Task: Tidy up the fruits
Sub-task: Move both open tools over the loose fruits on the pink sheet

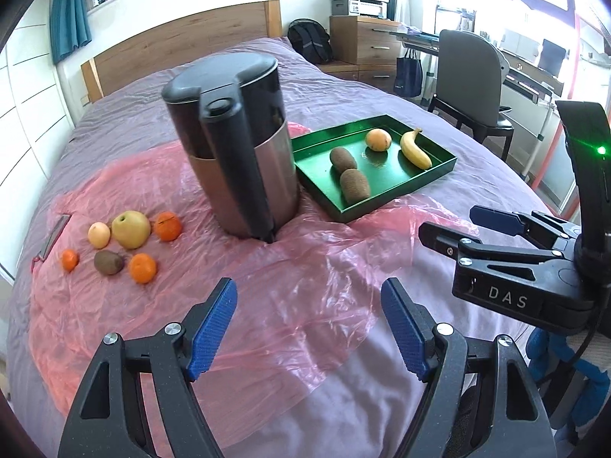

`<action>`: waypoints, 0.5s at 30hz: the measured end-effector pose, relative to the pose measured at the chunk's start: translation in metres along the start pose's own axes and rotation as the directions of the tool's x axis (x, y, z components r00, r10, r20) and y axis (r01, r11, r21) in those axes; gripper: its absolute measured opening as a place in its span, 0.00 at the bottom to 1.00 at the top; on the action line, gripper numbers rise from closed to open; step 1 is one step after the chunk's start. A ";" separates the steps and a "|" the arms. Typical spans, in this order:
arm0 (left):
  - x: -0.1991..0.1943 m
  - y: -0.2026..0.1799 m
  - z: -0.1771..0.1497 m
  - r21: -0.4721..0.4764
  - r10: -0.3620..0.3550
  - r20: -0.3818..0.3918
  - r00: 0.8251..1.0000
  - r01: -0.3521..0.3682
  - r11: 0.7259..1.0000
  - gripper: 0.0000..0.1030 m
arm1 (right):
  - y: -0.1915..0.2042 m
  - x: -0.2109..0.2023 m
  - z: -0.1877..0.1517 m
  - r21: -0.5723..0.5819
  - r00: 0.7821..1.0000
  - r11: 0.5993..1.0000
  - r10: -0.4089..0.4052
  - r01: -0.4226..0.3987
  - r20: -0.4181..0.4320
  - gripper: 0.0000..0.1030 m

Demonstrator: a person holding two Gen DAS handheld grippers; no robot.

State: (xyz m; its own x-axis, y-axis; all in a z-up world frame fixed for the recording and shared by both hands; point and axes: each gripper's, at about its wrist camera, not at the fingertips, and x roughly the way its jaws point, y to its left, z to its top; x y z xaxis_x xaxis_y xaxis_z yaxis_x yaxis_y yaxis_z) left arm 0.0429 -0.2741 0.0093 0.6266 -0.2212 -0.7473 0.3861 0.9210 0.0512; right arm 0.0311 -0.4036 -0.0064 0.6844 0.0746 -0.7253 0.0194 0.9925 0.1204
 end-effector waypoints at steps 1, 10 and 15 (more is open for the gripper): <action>-0.002 0.003 -0.002 -0.004 0.001 0.002 1.000 -0.001 1.000 0.71 | 0.003 -0.001 -0.001 -0.004 1.000 1.000 0.002 -0.002 -0.001 1.00; -0.020 0.032 -0.016 -0.049 0.024 0.024 0.999 -0.022 0.999 0.71 | 0.039 -0.010 -0.012 -0.053 1.000 0.998 0.018 -0.019 -0.014 1.00; -0.029 0.049 -0.024 -0.085 0.039 0.035 0.999 -0.036 0.996 0.71 | 0.060 -0.012 -0.017 -0.081 0.999 0.996 0.032 -0.033 -0.023 1.00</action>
State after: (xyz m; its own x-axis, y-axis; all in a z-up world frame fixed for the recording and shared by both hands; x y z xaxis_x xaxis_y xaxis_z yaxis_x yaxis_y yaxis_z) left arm 0.0277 -0.2149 0.0173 0.6647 -0.1966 -0.7208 0.3050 0.9521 0.0215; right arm 0.0116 -0.3439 -0.0015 0.6677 0.1080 -0.7366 -0.0624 0.9941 0.0892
